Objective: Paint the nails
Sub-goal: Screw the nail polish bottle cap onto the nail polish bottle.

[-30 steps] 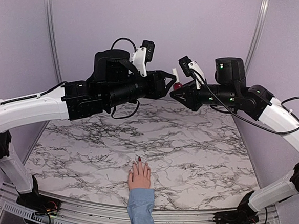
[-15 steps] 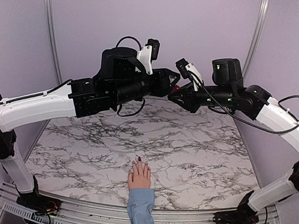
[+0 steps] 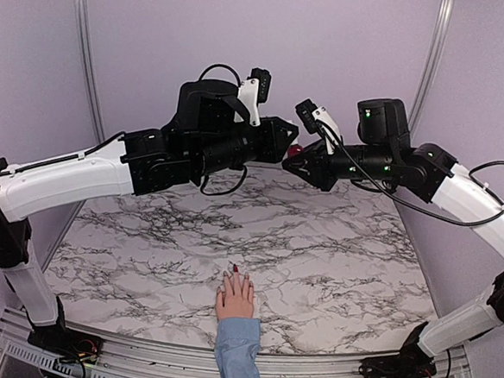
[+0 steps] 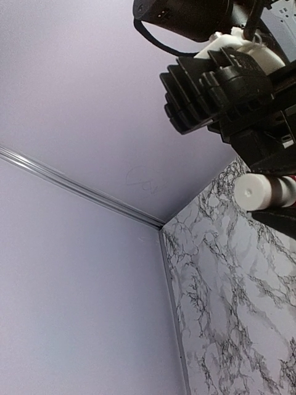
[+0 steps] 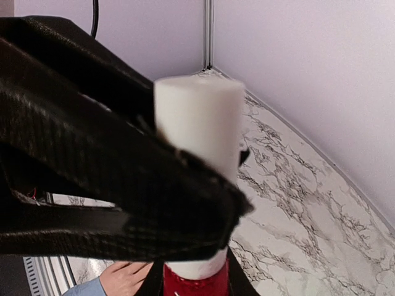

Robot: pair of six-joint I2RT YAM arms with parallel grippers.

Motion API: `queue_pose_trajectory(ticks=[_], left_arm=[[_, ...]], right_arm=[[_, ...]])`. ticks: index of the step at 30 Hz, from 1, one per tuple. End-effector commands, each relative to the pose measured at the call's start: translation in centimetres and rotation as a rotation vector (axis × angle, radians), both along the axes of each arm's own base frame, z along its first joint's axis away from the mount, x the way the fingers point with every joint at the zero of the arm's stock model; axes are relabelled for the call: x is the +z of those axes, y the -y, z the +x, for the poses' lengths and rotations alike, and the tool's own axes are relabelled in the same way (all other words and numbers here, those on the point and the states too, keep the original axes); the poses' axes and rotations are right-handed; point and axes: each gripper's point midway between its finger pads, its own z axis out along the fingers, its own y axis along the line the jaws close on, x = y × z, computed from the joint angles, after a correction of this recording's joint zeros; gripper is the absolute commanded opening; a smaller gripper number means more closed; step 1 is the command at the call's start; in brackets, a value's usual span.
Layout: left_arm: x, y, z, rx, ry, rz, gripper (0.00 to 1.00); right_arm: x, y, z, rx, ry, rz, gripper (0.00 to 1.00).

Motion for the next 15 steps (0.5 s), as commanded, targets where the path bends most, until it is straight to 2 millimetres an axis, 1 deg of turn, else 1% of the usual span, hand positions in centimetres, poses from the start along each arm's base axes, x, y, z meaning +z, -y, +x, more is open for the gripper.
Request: queue_pose_trajectory(ticks=[1, 5, 9, 11, 15], left_arm=[[0.1, 0.3, -0.3, -0.024, -0.027, -0.003, 0.08], [-0.3, 0.4, -0.7, -0.043, -0.045, -0.007, 0.00], [-0.3, 0.2, -1.1, -0.079, -0.046, -0.011, 0.00], [-0.3, 0.2, -1.7, -0.117, -0.035, -0.014, 0.00], [0.6, -0.3, -3.1, -0.198, 0.018, -0.061, 0.00]], right_arm=[[3.5, -0.1, -0.8, 0.031, 0.076, 0.054, 0.00], [4.8, -0.2, -1.4, 0.061, 0.100, 0.088, 0.00], [6.1, -0.5, -2.3, 0.110, 0.114, 0.119, 0.00], [6.9, -0.7, -3.1, 0.150, 0.123, 0.145, 0.00], [8.9, -0.9, -4.8, 0.232, 0.144, 0.208, 0.00]])
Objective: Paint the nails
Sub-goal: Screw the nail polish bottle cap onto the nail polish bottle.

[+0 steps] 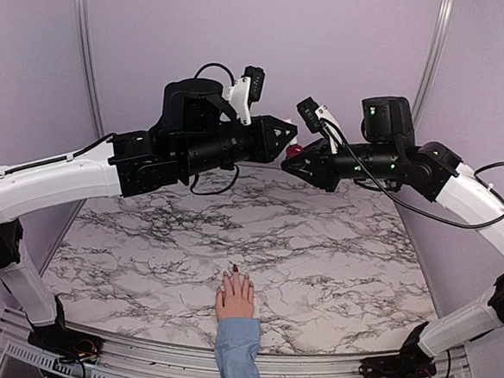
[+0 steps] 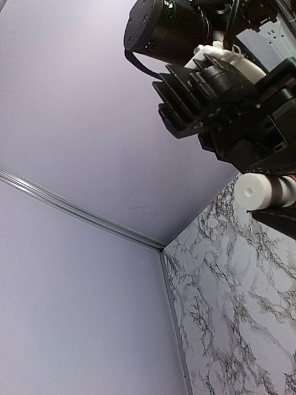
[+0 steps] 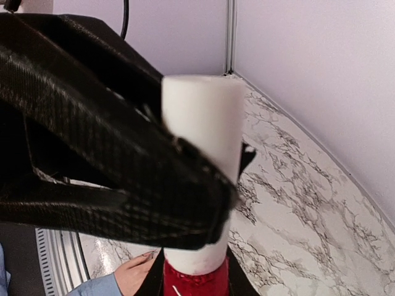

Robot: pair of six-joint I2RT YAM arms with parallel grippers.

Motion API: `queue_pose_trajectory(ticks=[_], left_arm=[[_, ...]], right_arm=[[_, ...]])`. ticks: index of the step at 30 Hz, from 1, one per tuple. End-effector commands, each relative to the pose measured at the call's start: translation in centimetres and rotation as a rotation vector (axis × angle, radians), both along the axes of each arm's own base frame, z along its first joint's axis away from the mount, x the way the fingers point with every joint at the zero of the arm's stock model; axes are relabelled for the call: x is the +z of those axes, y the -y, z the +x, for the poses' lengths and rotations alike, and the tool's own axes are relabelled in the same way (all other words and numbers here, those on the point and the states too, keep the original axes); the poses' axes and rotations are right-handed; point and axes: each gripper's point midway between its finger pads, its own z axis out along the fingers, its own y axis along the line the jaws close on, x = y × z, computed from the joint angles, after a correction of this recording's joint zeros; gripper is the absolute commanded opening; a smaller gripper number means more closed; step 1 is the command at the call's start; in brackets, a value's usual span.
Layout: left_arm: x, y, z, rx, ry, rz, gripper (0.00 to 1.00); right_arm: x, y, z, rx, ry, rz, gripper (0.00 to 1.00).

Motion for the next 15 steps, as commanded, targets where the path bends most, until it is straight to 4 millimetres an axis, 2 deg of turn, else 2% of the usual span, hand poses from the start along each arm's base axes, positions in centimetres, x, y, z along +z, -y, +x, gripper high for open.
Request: queue_pose_trajectory(ticks=[1, 5, 11, 15], left_arm=[[0.6, 0.0, -2.3, -0.146, 0.047, -0.048, 0.00], [1.2, 0.5, -4.4, -0.307, 0.099, -0.056, 0.00], [1.5, 1.3, -8.0, -0.541, 0.159, -0.061, 0.00], [2.0, 1.2, -10.3, -0.680, 0.204, -0.079, 0.00]], right_arm=[[8.5, -0.6, -3.7, 0.172, 0.153, 0.207, 0.00], [10.5, -0.8, -5.7, 0.276, 0.172, 0.264, 0.00], [13.3, -0.5, -10.0, 0.494, 0.201, 0.366, 0.00], [14.8, -0.2, -11.6, 0.576, 0.211, 0.399, 0.00]])
